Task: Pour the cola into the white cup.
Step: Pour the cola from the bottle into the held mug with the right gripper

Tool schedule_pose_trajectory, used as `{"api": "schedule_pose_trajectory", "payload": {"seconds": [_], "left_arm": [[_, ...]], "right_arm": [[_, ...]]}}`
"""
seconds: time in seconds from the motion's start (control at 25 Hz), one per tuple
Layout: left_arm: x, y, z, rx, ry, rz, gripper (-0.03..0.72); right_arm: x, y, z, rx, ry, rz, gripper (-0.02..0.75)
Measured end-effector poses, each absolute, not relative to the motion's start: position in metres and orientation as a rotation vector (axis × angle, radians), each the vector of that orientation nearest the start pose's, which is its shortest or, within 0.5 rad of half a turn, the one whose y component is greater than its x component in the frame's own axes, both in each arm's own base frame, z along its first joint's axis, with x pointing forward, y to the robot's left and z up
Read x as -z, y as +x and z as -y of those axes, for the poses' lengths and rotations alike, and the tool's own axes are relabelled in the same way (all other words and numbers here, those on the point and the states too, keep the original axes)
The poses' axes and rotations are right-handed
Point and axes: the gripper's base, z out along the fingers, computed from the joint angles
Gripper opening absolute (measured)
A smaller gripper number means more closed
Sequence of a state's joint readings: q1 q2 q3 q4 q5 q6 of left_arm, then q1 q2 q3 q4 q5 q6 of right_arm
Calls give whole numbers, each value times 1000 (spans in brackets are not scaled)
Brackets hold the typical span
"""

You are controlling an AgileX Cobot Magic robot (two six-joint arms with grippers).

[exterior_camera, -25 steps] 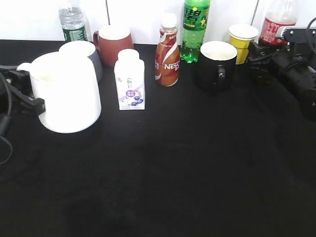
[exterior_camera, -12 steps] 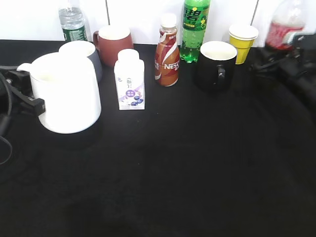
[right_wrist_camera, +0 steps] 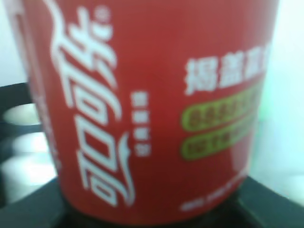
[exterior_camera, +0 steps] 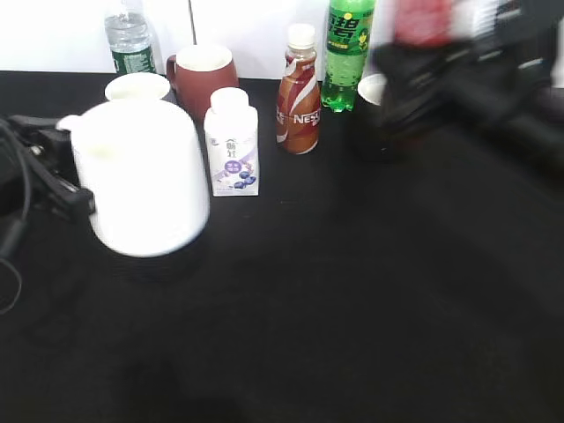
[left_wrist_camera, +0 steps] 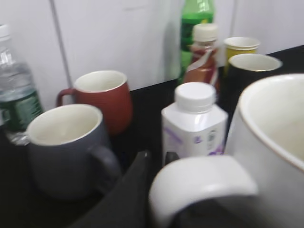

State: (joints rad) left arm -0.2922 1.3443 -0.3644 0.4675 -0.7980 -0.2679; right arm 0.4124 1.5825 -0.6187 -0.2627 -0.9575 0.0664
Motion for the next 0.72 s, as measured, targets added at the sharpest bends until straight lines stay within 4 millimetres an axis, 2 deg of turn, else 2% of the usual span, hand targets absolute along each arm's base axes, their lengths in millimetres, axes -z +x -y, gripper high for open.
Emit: {"api": "schedule_pose_trajectory", "payload": {"seconds": [0.12, 0.24, 0.4, 0.52, 0.6, 0.72], "left_arm": [[-211, 212, 100, 488, 616, -1636, 55], [-215, 211, 102, 515, 615, -1602, 55], [-214, 209, 104, 520, 661, -1590, 55], [-214, 209, 104, 537, 649, -1598, 55], [-214, 209, 104, 538, 648, -1600, 55], [-213, 209, 104, 535, 649, -1606, 55]], "right_arm": [[-229, 262, -168, -470, -604, -1445, 405], [-222, 269, -178, -435, -638, -1454, 405], [-236, 276, -199, -412, -730, -1411, 405], [-226, 280, -206, -390, -807, -1402, 405], [-219, 278, -218, -395, -867, -1394, 405], [-222, 282, -224, -315, -944, -1321, 405]]}}
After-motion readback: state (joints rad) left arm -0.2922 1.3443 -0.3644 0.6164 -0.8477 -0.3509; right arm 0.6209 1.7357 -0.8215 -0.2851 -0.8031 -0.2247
